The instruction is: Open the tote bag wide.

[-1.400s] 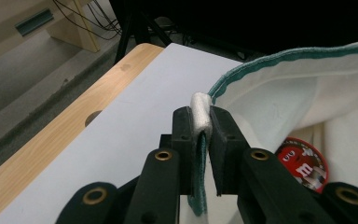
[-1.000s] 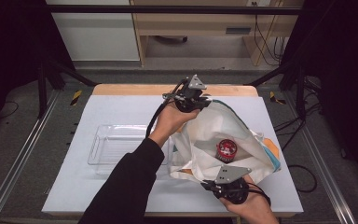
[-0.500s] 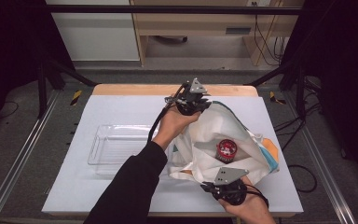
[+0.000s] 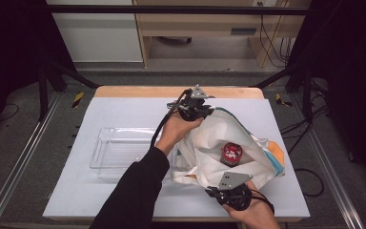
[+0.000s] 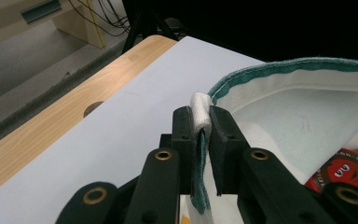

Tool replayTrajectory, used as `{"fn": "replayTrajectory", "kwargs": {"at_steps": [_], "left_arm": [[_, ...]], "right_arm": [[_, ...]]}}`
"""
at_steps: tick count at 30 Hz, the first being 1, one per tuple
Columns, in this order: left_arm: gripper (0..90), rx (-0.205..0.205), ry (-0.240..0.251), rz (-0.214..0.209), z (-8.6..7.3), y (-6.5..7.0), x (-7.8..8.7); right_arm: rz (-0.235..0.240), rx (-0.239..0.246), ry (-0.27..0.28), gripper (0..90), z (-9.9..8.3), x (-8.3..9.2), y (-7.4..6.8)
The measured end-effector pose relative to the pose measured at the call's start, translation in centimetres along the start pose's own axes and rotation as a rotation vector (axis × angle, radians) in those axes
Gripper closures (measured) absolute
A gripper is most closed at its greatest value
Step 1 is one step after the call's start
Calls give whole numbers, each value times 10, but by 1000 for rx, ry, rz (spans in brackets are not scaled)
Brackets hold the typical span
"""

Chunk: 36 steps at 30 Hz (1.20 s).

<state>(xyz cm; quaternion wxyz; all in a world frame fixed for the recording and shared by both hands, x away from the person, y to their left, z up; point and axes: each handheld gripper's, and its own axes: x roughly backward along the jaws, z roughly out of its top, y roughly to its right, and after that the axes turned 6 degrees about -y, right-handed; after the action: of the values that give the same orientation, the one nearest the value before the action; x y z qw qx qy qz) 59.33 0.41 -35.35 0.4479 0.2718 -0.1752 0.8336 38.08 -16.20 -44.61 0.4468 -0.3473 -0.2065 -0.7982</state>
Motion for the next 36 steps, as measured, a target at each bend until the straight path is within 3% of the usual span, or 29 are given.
{"fn": "replayTrajectory", "kwargs": {"at_steps": [3,6,7,9,10,11,12,15,17,18,20,21,22,23,25,29,30,32,35,36], "left_arm": [[754,-8,8,5,0,2,3],[609,-17,45,49,3,6,18],[573,-17,45,49,3,6,18],[547,-23,85,63,5,8,32],[496,-29,114,74,6,10,47],[477,-29,114,74,6,10,47],[458,-44,138,89,6,15,62],[431,-58,162,113,-1,23,84],[429,-65,147,128,-9,29,98],[422,-65,147,128,-9,29,98],[418,-79,149,140,-30,38,117],[415,-79,149,140,-30,38,117],[416,-54,153,140,-45,44,127],[415,-54,153,140,-45,44,127],[411,-45,154,128,-64,54,134],[410,-20,152,105,-83,65,134],[406,-39,131,104,-93,75,129],[393,-24,140,84,-102,82,126],[388,-15,151,72,-108,88,122],[388,-29,134,69,-108,93,118]], "right_arm": [[-7,-7,5,806,-1,0,0],[-27,-16,10,677,-1,0,0],[-27,-16,10,677,-1,0,0],[-48,-25,16,559,-1,1,-2],[-68,-33,16,460,-1,3,-2],[-79,-36,22,421,-1,4,-1],[-88,-41,30,380,-1,5,0],[-109,-50,58,300,-2,11,3],[-124,-52,76,268,-1,16,4],[-124,-52,76,268,-1,16,4],[-157,-45,86,243,3,26,4],[-157,-45,86,243,3,26,4],[-172,-40,95,239,6,34,5],[-172,-40,95,239,6,34,5],[-200,-39,110,250,12,48,6],[-248,-27,95,273,20,62,13],[-281,-26,87,311,24,72,20],[-313,-24,71,364,27,81,27],[-339,-14,45,398,30,91,33],[-363,-7,30,435,33,100,39]]}}
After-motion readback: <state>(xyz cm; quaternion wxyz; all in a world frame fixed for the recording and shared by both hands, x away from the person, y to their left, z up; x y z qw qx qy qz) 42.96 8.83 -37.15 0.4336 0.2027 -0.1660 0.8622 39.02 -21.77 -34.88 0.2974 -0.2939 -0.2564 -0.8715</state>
